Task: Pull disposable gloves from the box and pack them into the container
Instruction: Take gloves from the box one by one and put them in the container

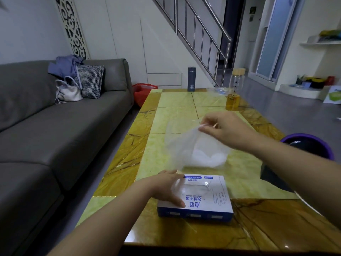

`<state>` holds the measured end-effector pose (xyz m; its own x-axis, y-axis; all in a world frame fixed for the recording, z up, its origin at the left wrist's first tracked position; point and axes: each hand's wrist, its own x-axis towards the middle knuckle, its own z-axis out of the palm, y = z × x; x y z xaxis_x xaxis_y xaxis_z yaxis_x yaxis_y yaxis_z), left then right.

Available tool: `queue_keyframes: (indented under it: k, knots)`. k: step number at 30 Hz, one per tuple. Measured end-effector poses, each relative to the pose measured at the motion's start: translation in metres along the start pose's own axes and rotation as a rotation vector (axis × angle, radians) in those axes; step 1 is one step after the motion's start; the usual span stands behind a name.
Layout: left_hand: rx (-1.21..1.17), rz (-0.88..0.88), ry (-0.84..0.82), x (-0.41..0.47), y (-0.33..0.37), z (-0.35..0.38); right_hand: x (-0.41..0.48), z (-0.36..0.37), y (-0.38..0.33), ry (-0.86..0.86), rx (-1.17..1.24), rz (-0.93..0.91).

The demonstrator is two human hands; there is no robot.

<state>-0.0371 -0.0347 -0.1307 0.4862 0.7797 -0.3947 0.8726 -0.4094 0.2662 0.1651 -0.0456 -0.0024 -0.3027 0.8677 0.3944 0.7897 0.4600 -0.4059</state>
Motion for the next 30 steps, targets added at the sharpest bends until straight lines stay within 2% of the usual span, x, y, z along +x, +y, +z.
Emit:
queue_keyframes:
  k: [2, 4, 8, 11, 15, 18, 21, 23, 26, 28, 30]
  knots:
    - [-0.092, -0.007, 0.033, -0.007, 0.006, -0.010, 0.003, -0.015, 0.000, -0.018, 0.019, 0.033]
    - [-0.281, 0.023, 0.092, -0.015, 0.010, -0.023, 0.003, -0.020, 0.003, -0.035, 0.019, 0.071]
    - [-0.887, 0.160, 0.152, -0.032, 0.020, -0.050, -0.001, -0.021, 0.006, -0.026, 0.072, 0.149]
    - [-1.270, 0.197, 0.234, -0.034, 0.031, -0.061, -0.005, -0.017, 0.005, -0.051, 0.102, 0.197]
    - [-1.547, 0.193, 0.347, -0.025, 0.046, -0.068, -0.007, -0.010, 0.001, -0.070, 0.166, 0.246]
    - [-1.662, 0.184, 0.361, -0.021, 0.056, -0.070, -0.008, -0.002, -0.001, -0.087, 0.245, 0.297]
    - [-1.764, 0.195, 0.376, -0.018, 0.062, -0.076, -0.011, 0.006, 0.000, -0.080, 0.621, 0.447]
    - [-1.834, 0.207, 0.438, -0.019, 0.061, -0.083, -0.015, 0.010, 0.001, -0.029, 0.952, 0.652]
    - [-1.895, 0.214, 0.532, -0.019, 0.058, -0.094, -0.026, 0.018, 0.006, 0.003, 1.275, 0.928]
    - [-1.974, 0.233, 0.577, -0.018, 0.059, -0.100, -0.031, 0.023, 0.001, -0.021, 1.427, 0.935]
    - [-2.031, 0.257, 0.629, -0.012, 0.061, -0.105, -0.028, 0.026, -0.008, -0.020, 1.524, 0.821]
